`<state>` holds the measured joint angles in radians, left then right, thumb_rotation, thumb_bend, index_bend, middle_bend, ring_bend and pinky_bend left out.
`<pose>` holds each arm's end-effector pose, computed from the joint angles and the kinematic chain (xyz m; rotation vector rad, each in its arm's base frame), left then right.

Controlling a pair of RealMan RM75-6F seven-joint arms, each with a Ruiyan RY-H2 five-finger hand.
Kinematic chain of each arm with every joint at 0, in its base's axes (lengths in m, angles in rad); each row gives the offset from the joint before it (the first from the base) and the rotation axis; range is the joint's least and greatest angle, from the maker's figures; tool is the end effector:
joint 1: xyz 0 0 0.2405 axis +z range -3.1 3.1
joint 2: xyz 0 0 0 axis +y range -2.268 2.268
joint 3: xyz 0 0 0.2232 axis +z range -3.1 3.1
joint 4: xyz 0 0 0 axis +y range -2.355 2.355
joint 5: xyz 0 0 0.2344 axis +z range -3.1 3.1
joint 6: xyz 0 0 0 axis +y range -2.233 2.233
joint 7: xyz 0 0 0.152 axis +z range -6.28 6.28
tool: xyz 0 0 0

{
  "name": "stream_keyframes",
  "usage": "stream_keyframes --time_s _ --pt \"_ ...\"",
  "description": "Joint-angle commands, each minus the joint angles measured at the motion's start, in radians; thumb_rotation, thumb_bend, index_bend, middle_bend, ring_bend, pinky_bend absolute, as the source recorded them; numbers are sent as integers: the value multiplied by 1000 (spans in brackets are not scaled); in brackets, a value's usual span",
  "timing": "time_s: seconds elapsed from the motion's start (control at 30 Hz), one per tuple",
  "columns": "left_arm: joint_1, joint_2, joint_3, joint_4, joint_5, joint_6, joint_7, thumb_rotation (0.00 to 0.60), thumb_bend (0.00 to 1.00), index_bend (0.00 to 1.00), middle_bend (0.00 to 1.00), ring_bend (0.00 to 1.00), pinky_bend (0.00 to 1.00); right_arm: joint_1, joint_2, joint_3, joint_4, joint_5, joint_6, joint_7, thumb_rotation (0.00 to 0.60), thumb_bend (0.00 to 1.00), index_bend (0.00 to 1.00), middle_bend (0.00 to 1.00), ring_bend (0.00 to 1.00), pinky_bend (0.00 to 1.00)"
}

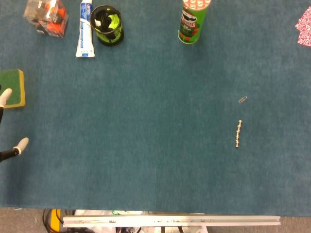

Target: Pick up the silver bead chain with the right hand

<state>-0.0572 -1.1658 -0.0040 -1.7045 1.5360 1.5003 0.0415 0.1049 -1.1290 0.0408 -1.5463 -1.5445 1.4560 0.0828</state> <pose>-0.2665 0.1680 0.0943 -1.3906 -1.0049 -0.9596 -0.2972 -0.1933 0.1185 1.4398 -0.9234 0.9385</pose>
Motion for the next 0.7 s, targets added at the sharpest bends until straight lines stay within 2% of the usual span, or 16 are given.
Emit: stream_keyframes --time_s 0.03,0.33,0.47,0.53,0.6,0.7 --pt "1 0 0 1 -1 1 0 600 172 0 0 0 0 0 -1 0 2 -2 2 3 600 119 326 321 214 375" --pt "-6 9 1 -14 -19 -25 10 600 172 0 0 0 0 11 -2 1 12 -30 8 16 600 120 324 322 214 374" --pt "-8 11 2 -20 -24 -32 15 600 172 0 0 0 0 38 17 -9 -4 -57 -30 7 600 119 324 391 261 386" --pt "-8 11 2 -22 -26 -34 19 600 172 0 0 0 0 60 35 -17 -22 -74 -65 -16 600 119 324 432 332 471" --pt "-8 12 2 -23 -29 -36 22 600 172 0 0 0 0 85 54 -23 -46 -92 -99 -40 600 116 324 473 442 649" --pt "-6 13 4 -24 -31 -36 23 600 172 0 0 0 0 119 69 -26 -71 -124 -135 -75 600 114 324 600 617 799"
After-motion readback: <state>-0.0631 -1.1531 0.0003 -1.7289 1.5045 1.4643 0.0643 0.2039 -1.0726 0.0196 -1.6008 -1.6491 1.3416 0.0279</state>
